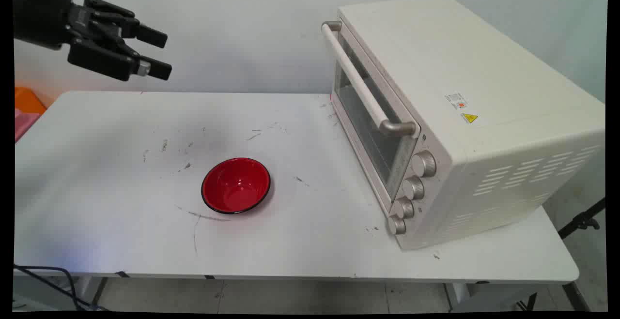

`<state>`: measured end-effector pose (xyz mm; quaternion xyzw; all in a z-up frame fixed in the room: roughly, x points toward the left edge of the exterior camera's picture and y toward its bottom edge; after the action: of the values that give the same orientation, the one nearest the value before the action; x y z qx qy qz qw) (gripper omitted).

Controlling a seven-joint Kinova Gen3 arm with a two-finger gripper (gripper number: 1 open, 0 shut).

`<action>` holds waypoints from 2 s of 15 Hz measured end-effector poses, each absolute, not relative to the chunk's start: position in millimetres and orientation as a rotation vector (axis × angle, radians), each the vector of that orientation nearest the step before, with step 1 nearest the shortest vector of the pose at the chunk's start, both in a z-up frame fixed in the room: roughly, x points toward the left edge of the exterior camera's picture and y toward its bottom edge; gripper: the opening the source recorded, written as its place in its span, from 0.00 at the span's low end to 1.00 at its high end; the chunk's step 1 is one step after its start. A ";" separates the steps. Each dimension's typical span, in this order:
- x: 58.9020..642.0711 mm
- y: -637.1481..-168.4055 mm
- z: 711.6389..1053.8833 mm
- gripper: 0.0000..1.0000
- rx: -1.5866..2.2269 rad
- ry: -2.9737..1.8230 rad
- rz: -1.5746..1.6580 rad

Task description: Open the oven

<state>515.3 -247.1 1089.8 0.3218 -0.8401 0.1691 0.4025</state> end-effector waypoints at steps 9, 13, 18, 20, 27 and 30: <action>494.7 -274.6 1095.5 1.00 0.891 -2.106 0.485; 478.1 -299.9 1105.8 1.00 0.906 -2.114 0.505; 443.4 -336.9 1120.7 1.00 0.916 -2.158 0.503; 428.1 -351.2 1125.4 1.00 0.916 -2.176 0.498; 352.2 -416.0 1131.3 1.00 0.923 -2.282 0.455; 321.1 -438.6 1127.1 1.00 0.907 -2.341 0.423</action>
<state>321.1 -438.6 1127.1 0.3406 -0.8791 0.1587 0.2934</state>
